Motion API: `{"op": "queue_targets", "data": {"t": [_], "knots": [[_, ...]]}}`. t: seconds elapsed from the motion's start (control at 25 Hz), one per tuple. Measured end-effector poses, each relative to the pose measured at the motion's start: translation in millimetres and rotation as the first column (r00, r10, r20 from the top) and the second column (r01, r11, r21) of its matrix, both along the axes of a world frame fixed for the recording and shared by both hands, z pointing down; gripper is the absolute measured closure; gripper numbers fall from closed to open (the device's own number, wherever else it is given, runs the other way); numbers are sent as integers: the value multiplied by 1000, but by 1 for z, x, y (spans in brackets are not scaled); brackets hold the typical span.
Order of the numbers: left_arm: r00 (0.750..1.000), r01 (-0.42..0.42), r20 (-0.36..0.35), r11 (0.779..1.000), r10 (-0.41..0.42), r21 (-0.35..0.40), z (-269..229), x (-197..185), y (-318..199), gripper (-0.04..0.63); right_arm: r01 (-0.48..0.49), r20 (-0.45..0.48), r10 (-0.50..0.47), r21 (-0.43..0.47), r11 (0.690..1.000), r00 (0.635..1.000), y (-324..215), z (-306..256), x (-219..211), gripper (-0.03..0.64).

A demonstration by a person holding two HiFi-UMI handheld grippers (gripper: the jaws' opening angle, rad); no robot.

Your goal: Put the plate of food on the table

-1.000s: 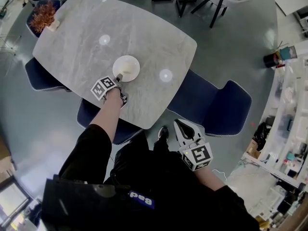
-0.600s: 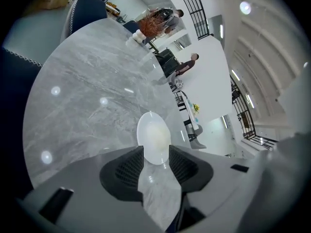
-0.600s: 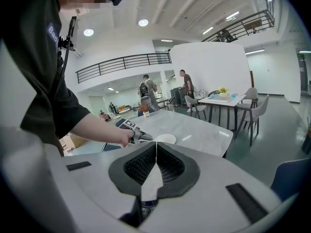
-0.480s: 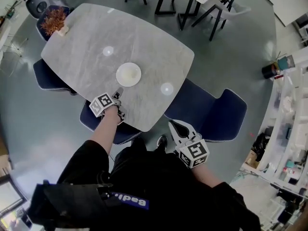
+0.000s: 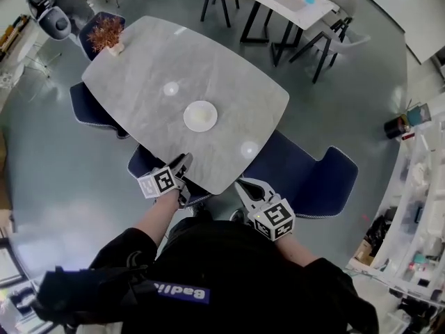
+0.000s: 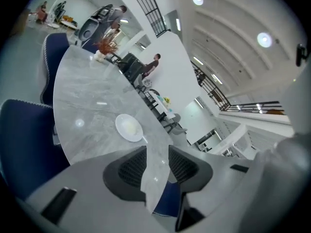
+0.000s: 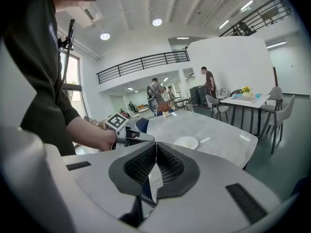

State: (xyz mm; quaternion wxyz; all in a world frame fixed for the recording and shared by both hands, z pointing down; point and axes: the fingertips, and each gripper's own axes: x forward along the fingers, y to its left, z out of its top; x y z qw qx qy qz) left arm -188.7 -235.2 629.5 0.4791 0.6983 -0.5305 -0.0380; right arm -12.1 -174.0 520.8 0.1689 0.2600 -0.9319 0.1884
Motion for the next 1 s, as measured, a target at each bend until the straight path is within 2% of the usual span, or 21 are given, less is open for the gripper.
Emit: {"op": "queue_targets", "data": {"t": [0.12, 0.36, 0.6, 0.8, 1.0], "knots": [[997, -67, 52, 994, 62, 88, -29, 10, 18, 448, 43, 12, -43, 12, 999, 999, 3, -6, -9, 606], [983, -171, 109, 961, 151, 218, -79, 42, 56, 454, 91, 33, -92, 28, 995, 995, 10, -14, -14, 606], [946, -292, 236, 901, 223, 320, -121, 69, 81, 502, 145, 43, -147, 44, 988, 988, 17, -21, -16, 606], [908, -365, 350, 847, 232, 386, -147, 85, 95, 574, 183, 57, -187, 66, 981, 981, 25, -26, -16, 606], [869, -460, 389, 789, 306, 406, -151, 113, 110, 586, 208, 74, -216, 102, 973, 974, 31, -35, -18, 606]]}}
